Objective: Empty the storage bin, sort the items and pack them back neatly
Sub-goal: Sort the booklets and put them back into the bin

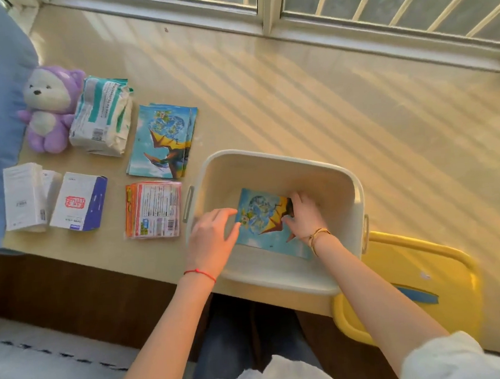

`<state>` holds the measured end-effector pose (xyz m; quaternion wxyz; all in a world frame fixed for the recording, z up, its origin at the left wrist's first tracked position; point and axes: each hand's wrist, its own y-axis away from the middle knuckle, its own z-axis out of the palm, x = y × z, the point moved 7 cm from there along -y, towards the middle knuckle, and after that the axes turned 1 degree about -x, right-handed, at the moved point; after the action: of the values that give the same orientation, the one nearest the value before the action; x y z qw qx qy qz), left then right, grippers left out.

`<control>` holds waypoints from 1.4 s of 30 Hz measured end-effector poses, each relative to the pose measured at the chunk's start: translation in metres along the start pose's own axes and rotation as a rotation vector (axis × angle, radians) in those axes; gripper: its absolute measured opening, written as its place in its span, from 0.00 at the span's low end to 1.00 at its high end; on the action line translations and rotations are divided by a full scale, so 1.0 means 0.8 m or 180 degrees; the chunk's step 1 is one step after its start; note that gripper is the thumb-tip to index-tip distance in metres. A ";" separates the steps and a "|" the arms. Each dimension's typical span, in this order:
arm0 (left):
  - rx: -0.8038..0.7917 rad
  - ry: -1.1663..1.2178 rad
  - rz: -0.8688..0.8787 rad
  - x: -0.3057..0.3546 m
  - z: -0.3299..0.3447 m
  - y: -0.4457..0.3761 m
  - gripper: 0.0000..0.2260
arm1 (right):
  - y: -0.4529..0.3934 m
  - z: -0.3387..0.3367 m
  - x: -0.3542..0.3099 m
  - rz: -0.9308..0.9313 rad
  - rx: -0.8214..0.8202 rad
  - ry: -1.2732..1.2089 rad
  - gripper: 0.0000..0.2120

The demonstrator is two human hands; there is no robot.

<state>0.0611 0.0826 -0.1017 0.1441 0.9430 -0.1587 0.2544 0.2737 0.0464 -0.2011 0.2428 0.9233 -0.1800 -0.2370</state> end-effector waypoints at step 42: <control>0.0543 -0.0034 -0.0341 -0.027 -0.113 0.081 0.11 | 0.065 -0.075 -0.087 -0.0374 0.0008 -0.2266 0.08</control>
<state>-0.0198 0.0602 -0.0257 0.0758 0.9604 -0.0866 0.2538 0.2366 0.0570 -0.1026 0.1497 0.7920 -0.2001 -0.5571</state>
